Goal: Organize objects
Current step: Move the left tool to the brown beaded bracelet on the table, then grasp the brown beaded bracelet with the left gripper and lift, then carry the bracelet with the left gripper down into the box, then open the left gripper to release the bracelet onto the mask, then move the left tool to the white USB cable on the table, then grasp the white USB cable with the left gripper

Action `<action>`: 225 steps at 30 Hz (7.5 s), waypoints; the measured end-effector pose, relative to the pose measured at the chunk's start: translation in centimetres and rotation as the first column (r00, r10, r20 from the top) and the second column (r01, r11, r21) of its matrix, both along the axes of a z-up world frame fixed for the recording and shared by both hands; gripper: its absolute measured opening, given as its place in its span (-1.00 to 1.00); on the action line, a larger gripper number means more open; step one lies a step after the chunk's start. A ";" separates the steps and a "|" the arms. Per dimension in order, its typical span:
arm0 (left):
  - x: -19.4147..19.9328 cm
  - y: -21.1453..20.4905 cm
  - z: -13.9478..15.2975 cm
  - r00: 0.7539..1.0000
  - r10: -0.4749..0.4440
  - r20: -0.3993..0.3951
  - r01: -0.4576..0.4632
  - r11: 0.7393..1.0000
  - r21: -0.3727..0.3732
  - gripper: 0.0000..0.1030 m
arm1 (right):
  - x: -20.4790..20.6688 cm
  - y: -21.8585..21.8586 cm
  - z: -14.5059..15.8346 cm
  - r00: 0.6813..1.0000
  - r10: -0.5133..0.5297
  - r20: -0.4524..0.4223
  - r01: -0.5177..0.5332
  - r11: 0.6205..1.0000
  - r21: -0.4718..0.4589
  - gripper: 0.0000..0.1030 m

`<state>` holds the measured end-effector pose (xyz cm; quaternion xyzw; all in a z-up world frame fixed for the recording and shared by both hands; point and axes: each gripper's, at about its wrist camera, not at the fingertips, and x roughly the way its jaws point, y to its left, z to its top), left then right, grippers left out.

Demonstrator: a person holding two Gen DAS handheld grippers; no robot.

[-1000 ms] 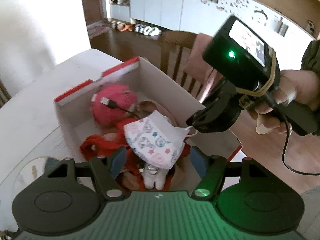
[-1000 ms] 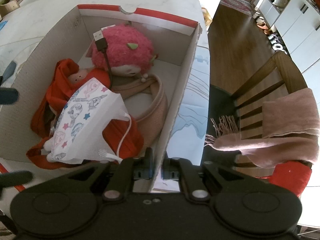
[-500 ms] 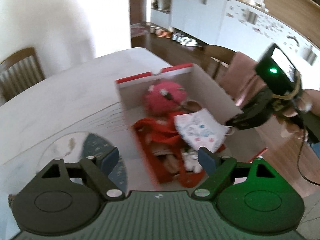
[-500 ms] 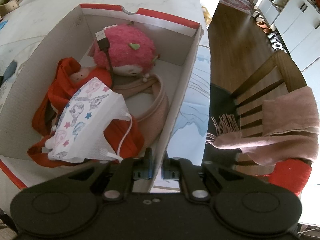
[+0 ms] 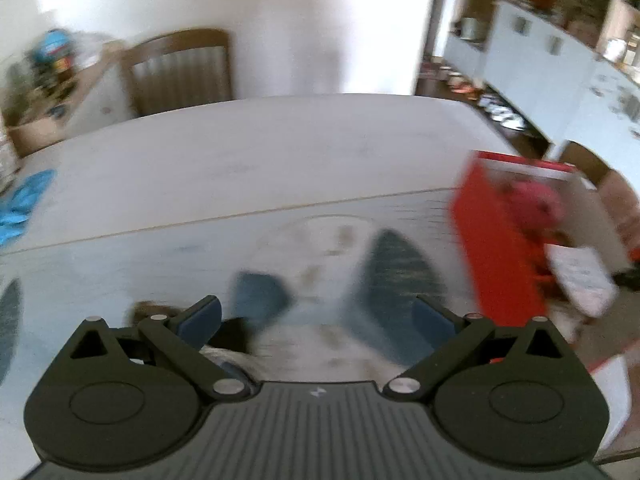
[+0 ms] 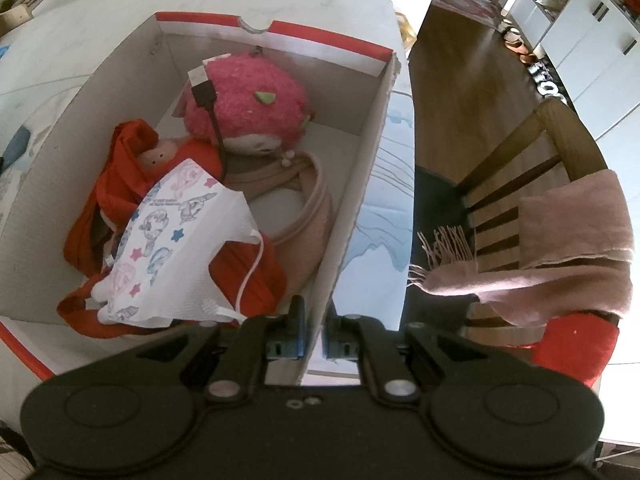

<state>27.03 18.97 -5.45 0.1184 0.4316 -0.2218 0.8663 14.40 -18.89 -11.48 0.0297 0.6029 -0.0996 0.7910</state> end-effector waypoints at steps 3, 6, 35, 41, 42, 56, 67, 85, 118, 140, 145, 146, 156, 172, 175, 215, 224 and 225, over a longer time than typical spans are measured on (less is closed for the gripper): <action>2.4 3.1 -0.4 0.996 0.082 0.039 -0.084 0.995 0.048 0.98 | 0.0 0.0 -0.1 1.000 -0.006 -0.001 0.006 1.000 -0.003 -0.88; 4.8 5.8 -1.3 0.988 0.153 0.033 -0.155 0.985 0.073 0.98 | 0.0 0.0 -0.1 1.000 -0.015 -0.004 0.015 1.000 -0.002 -0.89; 13.3 12.7 -11.2 0.825 0.492 -0.279 -0.472 0.871 0.140 -0.08 | 0.4 0.2 -0.6 0.998 -0.054 -0.028 0.053 0.998 -0.017 -0.87; 13.1 11.9 -11.0 0.848 0.444 -0.290 -0.436 0.895 0.096 -0.68 | 0.4 0.4 -0.6 0.998 -0.048 -0.029 0.047 0.999 -0.024 -0.87; 13.1 11.9 -11.0 0.848 0.445 -0.288 -0.437 0.894 0.095 -0.73 | 0.4 0.4 -0.6 0.998 -0.048 -0.029 0.047 0.999 -0.024 -0.87; 11.3 12.2 -4.9 0.904 0.373 -0.211 -0.378 0.926 0.018 -0.86 | 0.2 0.4 -0.5 0.999 -0.037 -0.020 0.036 0.999 -0.026 -0.87; 8.1 7.7 0.9 0.974 0.200 -0.110 -0.201 0.980 0.007 -0.86 | 0.2 0.6 -0.4 1.000 -0.020 -0.018 0.020 0.999 -0.031 -0.87; 4.0 -2.5 6.0 0.994 -0.104 -0.042 0.102 0.993 -0.053 -0.86 | 0.1 0.5 -0.4 1.000 -0.008 -0.010 0.008 1.000 -0.025 -0.87; -7.7 -25.0 1.0 0.785 -0.602 -0.147 0.610 0.792 0.013 -0.86 | 0.2 0.1 -0.8 1.000 0.021 -0.006 -0.021 1.000 -0.003 -0.87; -7.3 -27.3 -5.8 0.789 -0.567 -0.236 0.604 0.788 0.124 -0.86 | -0.1 0.2 0.1 0.999 0.042 0.007 -0.042 0.999 0.001 -0.88; -7.2 -27.5 -6.2 0.796 -0.561 -0.229 0.597 0.791 0.136 -0.85 | -0.2 0.3 0.1 0.999 0.045 0.008 -0.044 0.999 -0.004 -0.88; -7.2 -27.6 -6.3 0.795 -0.562 -0.228 0.597 0.790 0.138 -0.84 | -0.2 0.3 0.1 0.999 0.043 0.008 -0.043 0.999 -0.003 -0.88; -7.8 -27.2 -5.8 0.798 -0.570 -0.195 0.599 0.788 0.144 0.06 | -0.2 0.1 0.2 0.999 0.037 0.009 -0.037 0.999 0.000 -0.88; -9.4 -23.8 -2.3 0.819 -0.555 -0.144 0.569 0.818 0.087 0.23 | -0.2 0.5 0.4 0.999 0.039 0.004 -0.039 0.999 -0.016 -0.87; -9.7 -22.8 -1.2 0.825 -0.551 -0.128 0.562 0.824 0.071 0.23 | -0.2 0.5 0.4 0.999 0.041 0.003 -0.041 0.999 -0.021 -0.87; -0.5 4.1 -4.5 0.951 0.230 -0.208 -0.225 0.973 0.048 0.73 | -0.3 0.7 0.4 0.999 0.035 0.005 -0.035 0.999 -0.017 -0.79; 2.6 8.2 -6.9 0.864 0.388 -0.319 -0.398 0.917 0.036 0.72 | -0.3 0.8 0.4 0.999 0.039 0.004 -0.039 0.999 -0.024 -0.77; 2.8 8.6 -7.2 0.857 0.395 -0.331 -0.408 0.912 0.030 0.69 | -0.3 0.9 0.4 0.999 0.040 0.004 -0.039 0.999 -0.025 -0.77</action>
